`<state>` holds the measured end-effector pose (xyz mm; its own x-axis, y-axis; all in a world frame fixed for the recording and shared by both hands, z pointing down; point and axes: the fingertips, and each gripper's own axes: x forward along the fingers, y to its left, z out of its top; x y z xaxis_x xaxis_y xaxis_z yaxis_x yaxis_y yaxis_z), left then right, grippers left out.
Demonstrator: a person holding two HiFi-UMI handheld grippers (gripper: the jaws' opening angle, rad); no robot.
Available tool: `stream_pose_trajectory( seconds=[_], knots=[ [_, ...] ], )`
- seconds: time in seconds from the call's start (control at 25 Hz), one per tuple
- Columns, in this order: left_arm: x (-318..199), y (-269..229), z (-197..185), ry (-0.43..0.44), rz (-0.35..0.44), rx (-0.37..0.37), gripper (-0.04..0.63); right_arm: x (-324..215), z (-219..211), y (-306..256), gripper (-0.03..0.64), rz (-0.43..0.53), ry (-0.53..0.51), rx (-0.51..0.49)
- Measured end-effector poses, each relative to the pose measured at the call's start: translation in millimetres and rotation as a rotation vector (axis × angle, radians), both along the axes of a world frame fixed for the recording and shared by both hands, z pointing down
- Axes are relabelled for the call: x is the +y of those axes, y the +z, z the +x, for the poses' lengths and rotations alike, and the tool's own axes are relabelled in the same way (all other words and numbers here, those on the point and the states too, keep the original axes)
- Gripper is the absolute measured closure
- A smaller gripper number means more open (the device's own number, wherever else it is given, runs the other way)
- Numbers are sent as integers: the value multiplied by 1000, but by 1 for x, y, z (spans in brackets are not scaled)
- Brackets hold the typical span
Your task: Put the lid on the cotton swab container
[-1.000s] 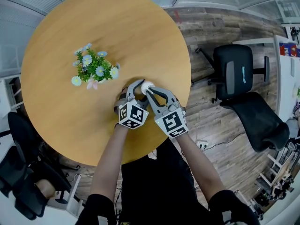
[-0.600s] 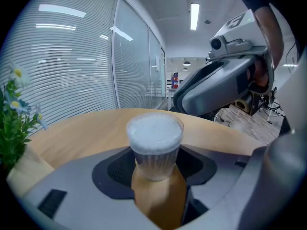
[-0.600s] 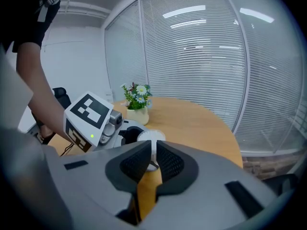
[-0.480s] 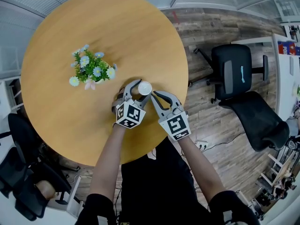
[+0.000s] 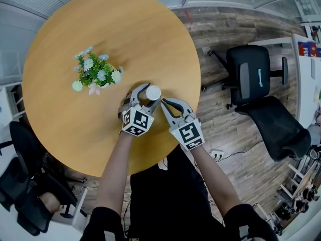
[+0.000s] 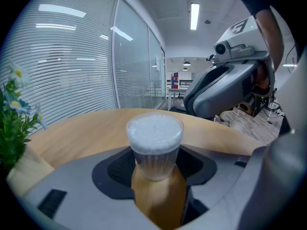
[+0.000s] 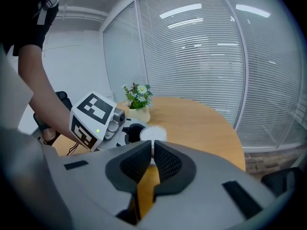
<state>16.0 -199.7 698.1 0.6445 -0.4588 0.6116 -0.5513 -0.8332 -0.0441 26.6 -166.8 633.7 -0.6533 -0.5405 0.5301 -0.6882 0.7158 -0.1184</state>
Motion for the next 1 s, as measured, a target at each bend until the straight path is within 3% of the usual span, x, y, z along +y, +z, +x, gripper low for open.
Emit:
stream_pose_trajectory(
  seconds=[0.52,0.76,1.0],
  knots=[
    [1,2,1,9,-3,-7,339,2,6,3,607,-16,25,11],
    [3,0,-1,-3,1,12,240,3,10,-7,607,-2,12,26],
    [3,-11,-10,-39,2,19,235,8,25,-18,607,10,17,34]
  ],
)
